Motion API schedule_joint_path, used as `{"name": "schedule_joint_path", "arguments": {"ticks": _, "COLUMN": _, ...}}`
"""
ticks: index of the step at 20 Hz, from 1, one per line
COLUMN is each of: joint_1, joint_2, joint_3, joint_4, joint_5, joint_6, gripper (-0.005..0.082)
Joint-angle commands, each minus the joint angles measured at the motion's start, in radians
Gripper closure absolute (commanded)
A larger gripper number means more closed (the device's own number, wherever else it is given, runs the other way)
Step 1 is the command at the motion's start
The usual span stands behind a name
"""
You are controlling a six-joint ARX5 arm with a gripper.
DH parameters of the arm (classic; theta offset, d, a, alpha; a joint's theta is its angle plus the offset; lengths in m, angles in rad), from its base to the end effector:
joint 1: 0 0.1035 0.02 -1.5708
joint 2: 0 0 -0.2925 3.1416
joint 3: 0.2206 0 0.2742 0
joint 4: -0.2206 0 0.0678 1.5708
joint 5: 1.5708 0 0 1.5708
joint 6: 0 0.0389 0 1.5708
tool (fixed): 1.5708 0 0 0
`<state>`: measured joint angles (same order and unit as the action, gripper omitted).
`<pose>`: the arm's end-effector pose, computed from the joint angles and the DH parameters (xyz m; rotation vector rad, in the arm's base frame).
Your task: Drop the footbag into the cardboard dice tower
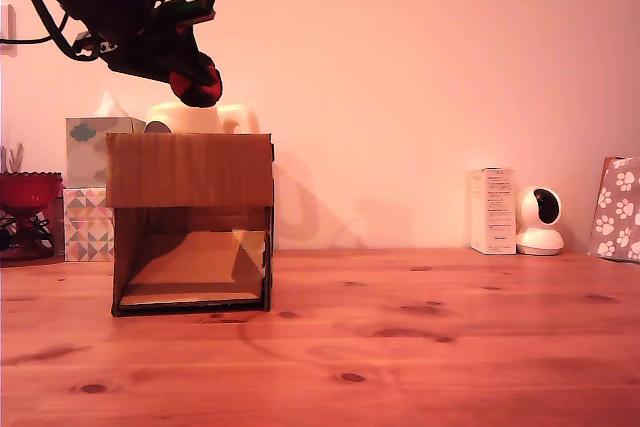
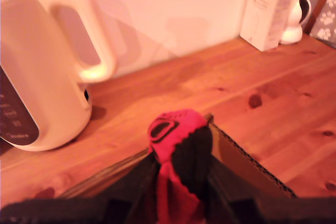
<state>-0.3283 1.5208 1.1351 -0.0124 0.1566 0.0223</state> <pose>0.3519 -0.1263 0.3094 0.0560 0.3952 -0.4829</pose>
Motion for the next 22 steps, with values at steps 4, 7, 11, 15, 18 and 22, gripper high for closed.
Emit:
{"name": "schedule_joint_path", "arguments": {"ticks": 4, "joint_1": 0.001, "joint_2": 0.017, "joint_3": 0.016, "joint_4": 0.002, "joint_5": 0.003, "joint_6": 0.006, "gripper": 0.0023}}
{"name": "schedule_joint_path", "arguments": {"ticks": 7, "joint_1": 0.002, "joint_2": 0.002, "joint_3": 0.025, "joint_4": -0.037, "joint_5": 0.003, "joint_6": 0.008, "gripper": -0.0008}}
{"name": "schedule_joint_path", "arguments": {"ticks": 11, "joint_1": -0.009, "joint_2": -0.063, "joint_3": 0.026, "joint_4": -0.116, "joint_5": 0.008, "joint_6": 0.008, "gripper": 0.0082}}
{"name": "schedule_joint_path", "arguments": {"ticks": 15, "joint_1": -0.015, "joint_2": -0.122, "joint_3": 0.026, "joint_4": -0.256, "joint_5": 0.089, "joint_6": 0.005, "gripper": 0.0792}}
{"name": "schedule_joint_path", "arguments": {"ticks": 18, "joint_1": -0.015, "joint_2": -0.139, "joint_3": 0.014, "joint_4": -0.32, "joint_5": 0.139, "joint_6": 0.006, "gripper": 0.0789}}
{"name": "schedule_joint_path", "arguments": {"ticks": 22, "joint_1": -0.015, "joint_2": -0.256, "joint_3": -0.165, "joint_4": -0.172, "joint_5": 0.15, "joint_6": -0.006, "gripper": 0.079}}
